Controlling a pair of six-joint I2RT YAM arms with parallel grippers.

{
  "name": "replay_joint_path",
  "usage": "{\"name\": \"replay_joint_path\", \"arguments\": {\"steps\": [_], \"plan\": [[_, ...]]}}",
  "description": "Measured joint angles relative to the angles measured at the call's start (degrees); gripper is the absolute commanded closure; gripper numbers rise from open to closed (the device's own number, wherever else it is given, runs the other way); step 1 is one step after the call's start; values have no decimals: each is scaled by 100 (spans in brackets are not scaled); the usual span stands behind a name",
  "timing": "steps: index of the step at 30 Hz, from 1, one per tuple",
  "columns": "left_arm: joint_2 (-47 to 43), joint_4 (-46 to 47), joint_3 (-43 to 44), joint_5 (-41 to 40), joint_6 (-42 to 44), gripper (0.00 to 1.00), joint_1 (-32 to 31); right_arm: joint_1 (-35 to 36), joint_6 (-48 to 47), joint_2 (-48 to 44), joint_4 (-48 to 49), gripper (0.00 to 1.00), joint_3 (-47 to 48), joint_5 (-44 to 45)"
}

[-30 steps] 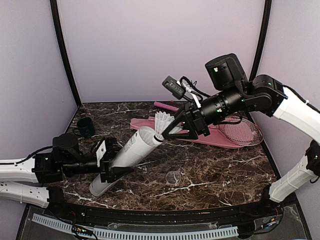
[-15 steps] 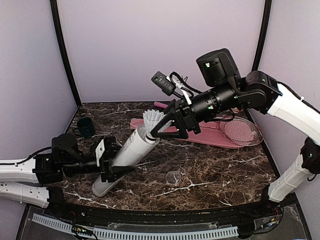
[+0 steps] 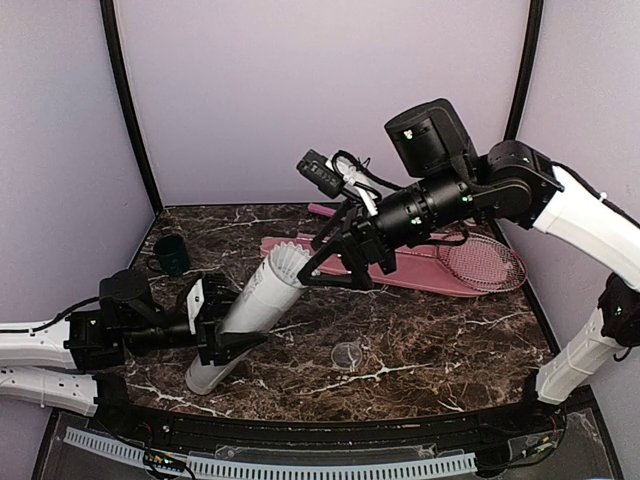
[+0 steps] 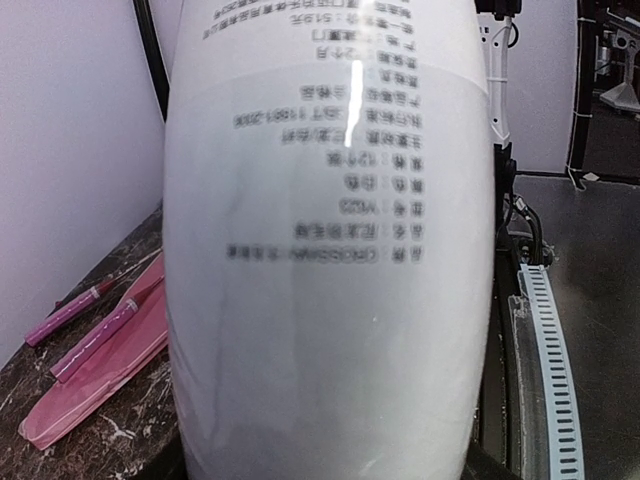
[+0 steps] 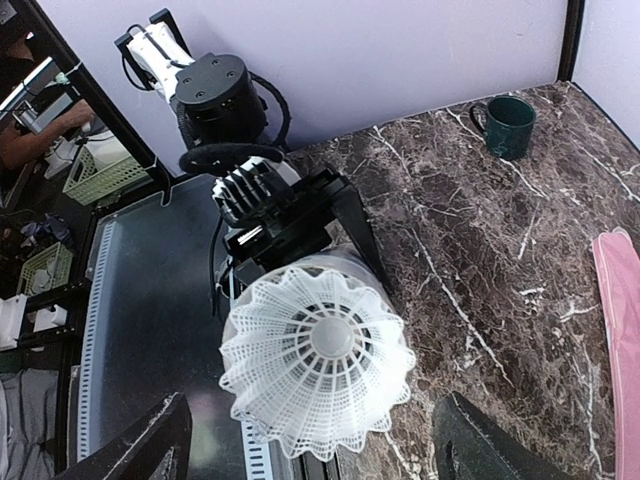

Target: Pack up the badminton gear

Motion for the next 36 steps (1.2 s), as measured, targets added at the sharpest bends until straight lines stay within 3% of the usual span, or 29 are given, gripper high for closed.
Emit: {"name": "replay_joint_path", "arguments": {"steps": [13, 36], "plan": [[111, -48, 7, 227, 7, 53, 0, -262, 72, -243, -101, 22, -48, 385], [404, -428, 199, 424, 216, 53, 0, -39, -374, 920, -658, 18, 111, 975]]}}
